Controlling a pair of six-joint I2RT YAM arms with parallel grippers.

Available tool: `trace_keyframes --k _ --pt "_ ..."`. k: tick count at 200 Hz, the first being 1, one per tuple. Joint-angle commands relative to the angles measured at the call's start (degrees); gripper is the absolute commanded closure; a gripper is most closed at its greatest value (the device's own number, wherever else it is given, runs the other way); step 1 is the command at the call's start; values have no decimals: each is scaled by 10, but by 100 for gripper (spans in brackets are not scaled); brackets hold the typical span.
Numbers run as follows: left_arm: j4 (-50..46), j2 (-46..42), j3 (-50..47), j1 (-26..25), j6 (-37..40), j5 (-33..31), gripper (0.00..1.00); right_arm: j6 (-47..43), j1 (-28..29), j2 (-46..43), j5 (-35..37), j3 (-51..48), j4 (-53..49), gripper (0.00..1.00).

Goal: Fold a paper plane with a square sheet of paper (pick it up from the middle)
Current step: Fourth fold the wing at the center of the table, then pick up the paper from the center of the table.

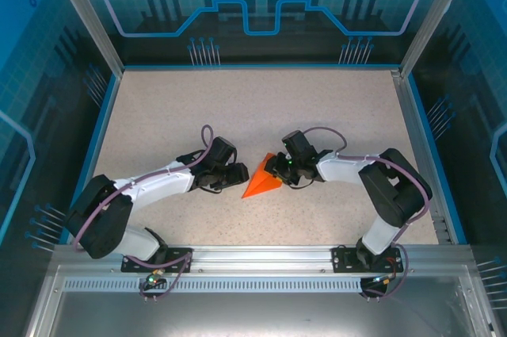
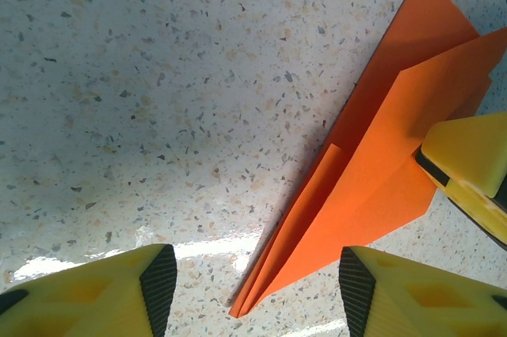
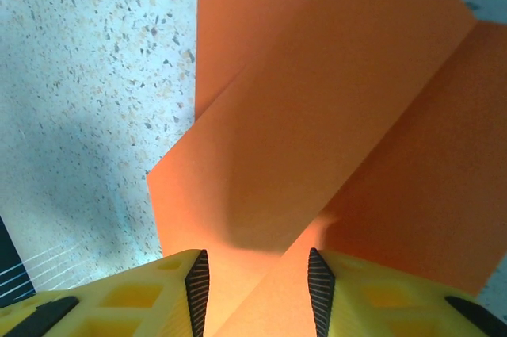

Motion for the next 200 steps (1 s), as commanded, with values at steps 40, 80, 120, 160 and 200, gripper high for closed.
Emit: trace_keyframes --k 40,80,120,160,200 --pt "-20 4 4 -1 -5 -6 39 18 20 40 -51 15 48 63" --pt "-10 2 1 15 -8 20 36 15 34 46 -55 20 69 69" --pt "20 -7 -18 40 -18 63 31 23 40 54 -61 9 116 80" --pt "56 -30 -48 68 -24 107 22 13 36 33 -65 -7 169 95" --pt "142 -67 -80 94 0 213 2 -48 -1 -24 -162 0 219 96"
